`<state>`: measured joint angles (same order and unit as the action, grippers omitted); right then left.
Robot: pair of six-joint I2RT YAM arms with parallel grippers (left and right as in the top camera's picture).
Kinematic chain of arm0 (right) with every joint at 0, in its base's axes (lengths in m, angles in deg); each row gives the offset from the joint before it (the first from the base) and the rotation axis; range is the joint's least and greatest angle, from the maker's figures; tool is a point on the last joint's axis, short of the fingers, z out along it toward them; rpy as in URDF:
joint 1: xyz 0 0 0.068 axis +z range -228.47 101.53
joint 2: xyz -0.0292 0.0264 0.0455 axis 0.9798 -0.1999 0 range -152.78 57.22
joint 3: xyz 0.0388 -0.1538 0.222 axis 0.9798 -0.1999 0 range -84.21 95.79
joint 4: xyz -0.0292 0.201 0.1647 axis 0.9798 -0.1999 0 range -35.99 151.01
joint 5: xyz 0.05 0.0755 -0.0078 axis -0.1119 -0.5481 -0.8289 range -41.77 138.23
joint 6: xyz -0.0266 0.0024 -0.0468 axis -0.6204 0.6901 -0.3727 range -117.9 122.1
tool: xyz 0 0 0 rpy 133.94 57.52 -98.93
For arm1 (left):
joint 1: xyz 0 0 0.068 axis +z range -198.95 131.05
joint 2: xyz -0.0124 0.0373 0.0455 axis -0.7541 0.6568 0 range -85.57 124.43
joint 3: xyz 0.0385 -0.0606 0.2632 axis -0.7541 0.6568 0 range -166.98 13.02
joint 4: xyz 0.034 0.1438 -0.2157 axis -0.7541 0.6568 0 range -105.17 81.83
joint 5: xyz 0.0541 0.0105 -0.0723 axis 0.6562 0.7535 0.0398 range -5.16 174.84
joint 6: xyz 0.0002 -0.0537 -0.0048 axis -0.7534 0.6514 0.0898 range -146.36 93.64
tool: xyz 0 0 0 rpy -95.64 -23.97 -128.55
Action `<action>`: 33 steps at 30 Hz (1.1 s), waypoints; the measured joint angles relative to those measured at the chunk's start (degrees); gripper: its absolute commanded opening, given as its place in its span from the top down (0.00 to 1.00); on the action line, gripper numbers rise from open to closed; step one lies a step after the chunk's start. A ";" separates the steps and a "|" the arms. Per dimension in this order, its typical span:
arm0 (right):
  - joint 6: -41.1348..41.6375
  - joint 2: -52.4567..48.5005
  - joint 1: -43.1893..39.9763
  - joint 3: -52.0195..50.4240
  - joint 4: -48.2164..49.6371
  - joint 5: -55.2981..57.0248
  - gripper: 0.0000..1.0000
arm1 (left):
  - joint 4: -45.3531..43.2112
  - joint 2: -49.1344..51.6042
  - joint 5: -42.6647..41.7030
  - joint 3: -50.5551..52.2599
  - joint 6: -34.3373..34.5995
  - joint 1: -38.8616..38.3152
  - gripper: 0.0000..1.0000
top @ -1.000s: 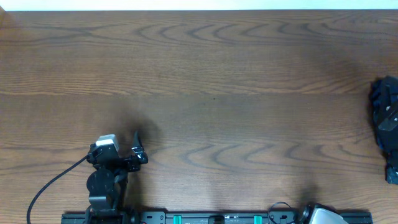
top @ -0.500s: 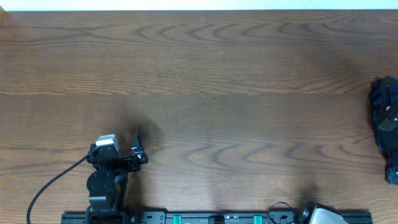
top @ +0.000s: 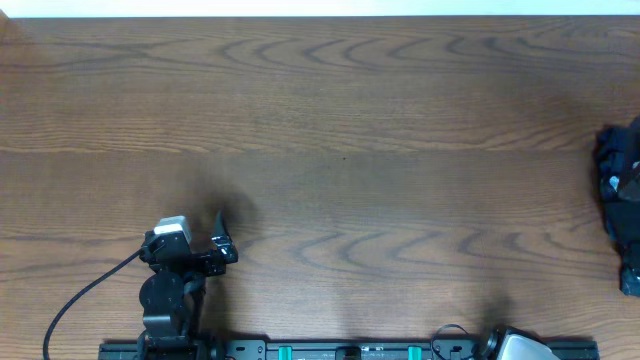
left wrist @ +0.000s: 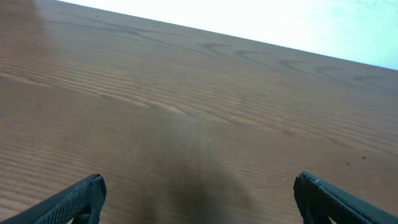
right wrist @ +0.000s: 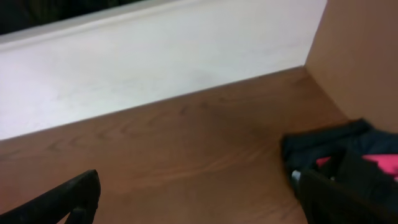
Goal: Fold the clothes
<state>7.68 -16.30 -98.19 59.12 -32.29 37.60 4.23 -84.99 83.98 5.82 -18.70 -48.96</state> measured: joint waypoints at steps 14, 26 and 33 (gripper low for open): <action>-0.17 40.92 9.97 -59.32 42.75 -0.07 0.01 | 0.00 0.02 -0.02 0.00 -0.02 0.00 0.02; 0.31 63.25 19.61 -108.76 64.08 -2.69 0.01 | -0.04 0.00 0.00 0.00 -0.02 0.00 0.02; 0.46 69.42 23.98 -122.79 72.11 -3.13 0.01 | -0.04 0.00 0.00 0.00 -0.02 0.00 0.02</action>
<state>8.14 53.12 -74.22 -63.67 39.82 34.47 4.19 -84.99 83.98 5.82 -18.72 -48.96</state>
